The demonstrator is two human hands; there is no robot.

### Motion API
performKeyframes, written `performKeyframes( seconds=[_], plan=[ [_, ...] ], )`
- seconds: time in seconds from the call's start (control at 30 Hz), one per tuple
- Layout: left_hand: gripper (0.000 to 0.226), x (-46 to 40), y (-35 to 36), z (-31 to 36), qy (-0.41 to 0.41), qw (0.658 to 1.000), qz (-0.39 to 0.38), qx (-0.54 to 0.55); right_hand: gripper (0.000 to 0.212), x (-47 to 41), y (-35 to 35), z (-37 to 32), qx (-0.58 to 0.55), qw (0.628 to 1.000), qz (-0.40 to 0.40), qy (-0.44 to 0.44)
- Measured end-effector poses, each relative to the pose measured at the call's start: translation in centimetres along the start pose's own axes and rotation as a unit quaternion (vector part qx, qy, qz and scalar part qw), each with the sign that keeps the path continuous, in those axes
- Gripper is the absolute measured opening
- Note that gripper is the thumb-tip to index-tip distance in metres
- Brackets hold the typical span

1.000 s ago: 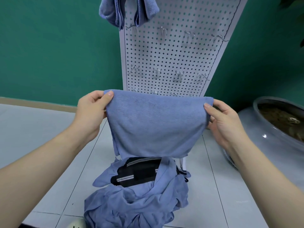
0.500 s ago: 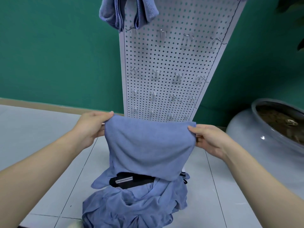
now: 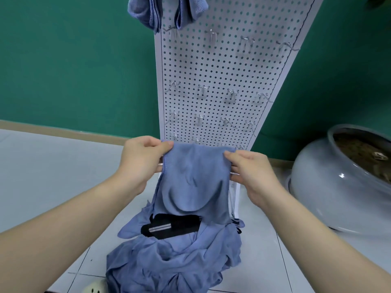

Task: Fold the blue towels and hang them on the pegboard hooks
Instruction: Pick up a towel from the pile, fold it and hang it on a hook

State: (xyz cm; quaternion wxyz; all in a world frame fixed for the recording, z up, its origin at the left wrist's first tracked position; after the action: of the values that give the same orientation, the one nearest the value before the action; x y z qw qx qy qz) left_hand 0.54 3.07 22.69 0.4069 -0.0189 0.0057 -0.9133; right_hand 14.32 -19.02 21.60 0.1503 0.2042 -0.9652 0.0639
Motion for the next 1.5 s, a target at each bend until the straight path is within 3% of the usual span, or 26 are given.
performKeyframes(
  seconds=[0.1, 0.2, 0.37, 0.67, 0.93, 1.03, 1.17, 1.33, 1.4, 1.5],
  plan=[
    [0.02, 1.5, 1.6, 1.5, 0.053, 0.998, -0.015, -0.005, 0.045, 1.8, 2.8, -1.1, 0.04, 0.995, -0.009, -0.092],
    [0.015, 2.8, 3.0, 2.3, 0.095, 0.994, -0.045, -0.006, 0.042, 3.1, 5.0, -1.5, 0.015, 0.99, -0.03, -0.135],
    [0.009, 4.0, 3.9, 2.6, 0.144, 0.987, -0.064, -0.017, 0.04, 4.6, 6.1, -1.5, 0.011, 0.988, -0.025, -0.153],
    [0.041, 4.4, 4.5, 2.7, 0.18, 0.979, -0.098, 0.018, 0.028, 4.7, 5.5, -2.2, -0.015, 0.987, -0.014, -0.161],
    [0.033, 4.9, 4.0, 4.4, 0.298, 0.949, -0.07, -0.073, 0.026, 5.1, 5.7, -3.0, -0.042, 0.984, -0.043, -0.168],
    [0.037, 4.7, 3.9, 4.9, 0.335, 0.93, -0.057, -0.141, 0.041, 5.0, 5.7, -3.1, -0.039, 0.983, -0.036, -0.173],
    [0.074, 2.8, 3.8, 4.4, 0.284, 0.923, -0.152, -0.212, 0.038, 5.1, 5.5, -4.2, -0.005, 0.98, -0.063, -0.189],
    [0.079, 1.2, 3.0, 3.3, 0.174, 0.92, -0.288, -0.202, 0.018, 4.8, 4.5, -5.1, 0.029, 0.975, -0.108, -0.19],
    [0.072, 0.8, 2.6, 2.7, 0.152, 0.913, -0.311, -0.216, 0.022, 4.4, 3.8, -5.3, 0.032, 0.975, -0.108, -0.193],
    [0.031, 0.5, 2.2, 2.5, 0.145, 0.912, -0.321, -0.21, 0.02, 3.9, 3.0, -5.8, 0.039, 0.974, -0.109, -0.194]
  ],
)
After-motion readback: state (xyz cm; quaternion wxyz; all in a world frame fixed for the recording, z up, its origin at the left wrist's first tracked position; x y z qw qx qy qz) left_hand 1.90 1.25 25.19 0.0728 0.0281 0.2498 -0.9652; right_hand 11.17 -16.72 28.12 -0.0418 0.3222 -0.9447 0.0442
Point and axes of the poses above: each hand's wrist, its own x-axis away from the middle knuckle, its own y-axis out of the palm, z = x × y, the point moved 8 cm from there along -x, towards the middle knuckle, and after that the axes turned 7 degrees about y, right-handed, at the moved point
